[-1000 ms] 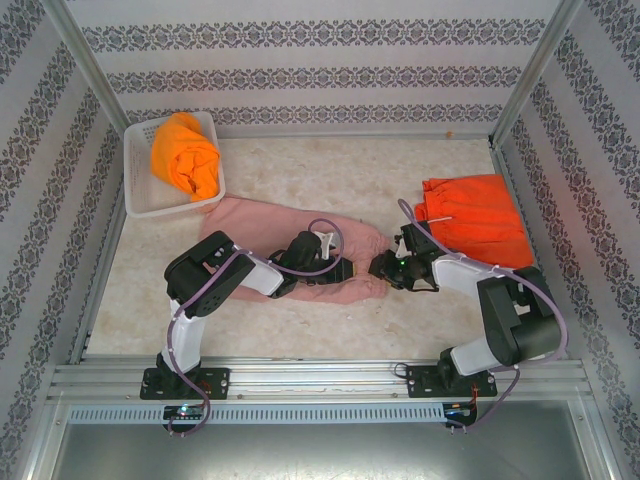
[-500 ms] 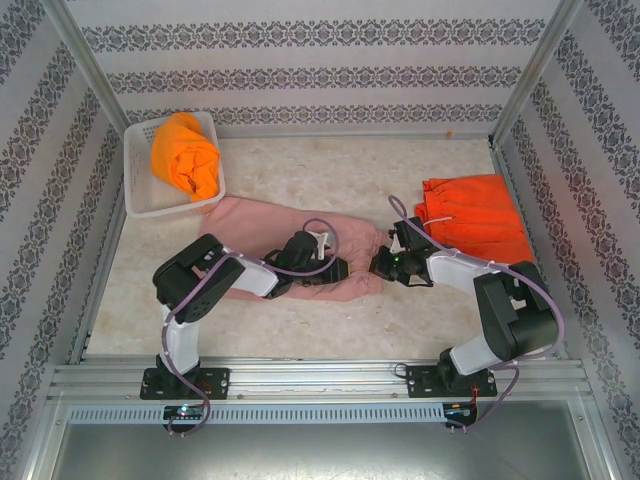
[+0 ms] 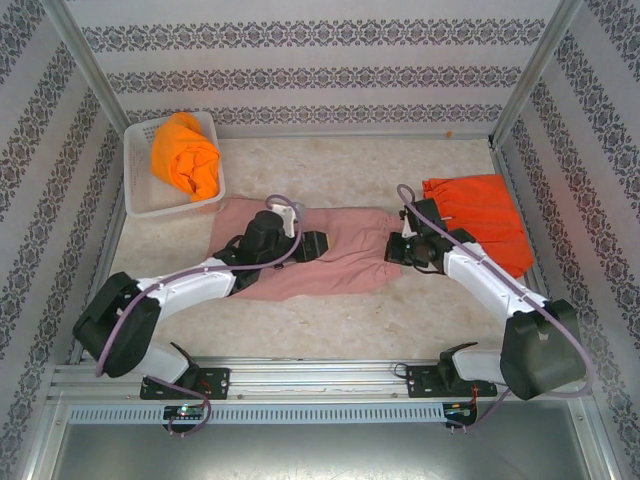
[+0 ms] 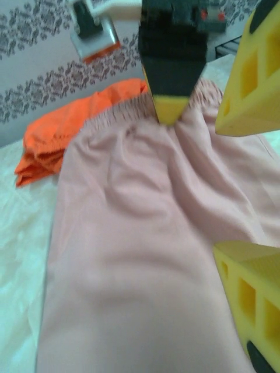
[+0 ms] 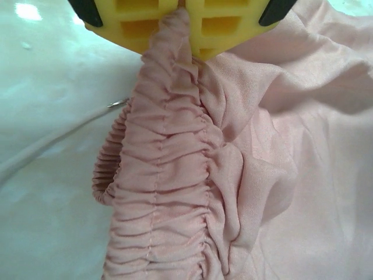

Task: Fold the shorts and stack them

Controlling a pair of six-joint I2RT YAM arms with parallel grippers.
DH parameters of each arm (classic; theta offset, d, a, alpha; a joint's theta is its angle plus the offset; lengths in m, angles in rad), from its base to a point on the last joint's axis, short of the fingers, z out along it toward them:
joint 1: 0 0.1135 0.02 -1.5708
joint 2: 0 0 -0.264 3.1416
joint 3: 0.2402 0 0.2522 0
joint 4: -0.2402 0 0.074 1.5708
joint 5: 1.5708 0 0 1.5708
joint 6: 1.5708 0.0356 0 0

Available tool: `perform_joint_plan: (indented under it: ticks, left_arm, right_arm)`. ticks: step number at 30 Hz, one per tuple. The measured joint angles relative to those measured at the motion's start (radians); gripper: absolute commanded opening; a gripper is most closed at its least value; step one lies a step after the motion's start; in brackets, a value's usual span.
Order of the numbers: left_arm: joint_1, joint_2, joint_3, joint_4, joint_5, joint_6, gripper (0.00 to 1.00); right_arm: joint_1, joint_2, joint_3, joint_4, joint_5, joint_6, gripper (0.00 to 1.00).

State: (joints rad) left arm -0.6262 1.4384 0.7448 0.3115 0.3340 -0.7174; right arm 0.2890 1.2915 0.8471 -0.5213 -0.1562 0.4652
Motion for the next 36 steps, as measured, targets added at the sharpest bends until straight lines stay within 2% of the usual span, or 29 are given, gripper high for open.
perform_joint_plan:
  ticks: [9, 16, 22, 27, 36]
  left_arm:
    - [0.077, -0.163, -0.085, -0.145, -0.048, 0.057, 0.66]
    - [0.161, -0.248, -0.142, -0.202, -0.056, 0.075, 0.66]
    - [0.183, -0.256, -0.189, -0.227, -0.056, 0.087, 0.64]
    - [0.183, -0.237, -0.214, -0.228, -0.055, 0.086, 0.59]
    - [0.183, -0.144, -0.238, -0.205, -0.043, 0.085, 0.36]
  right_arm:
    - [-0.087, -0.012, 0.21, -0.251, 0.084, -0.183, 0.0]
    - [-0.097, 0.031, 0.423, -0.396, 0.16, -0.3, 0.0]
    - [-0.094, 0.138, 0.617, -0.503, 0.229, -0.352, 0.0]
    - [-0.058, 0.171, 0.72, -0.551, 0.267, -0.372, 0.0]
    - [0.003, 0.257, 0.85, -0.619, 0.325, -0.391, 0.0]
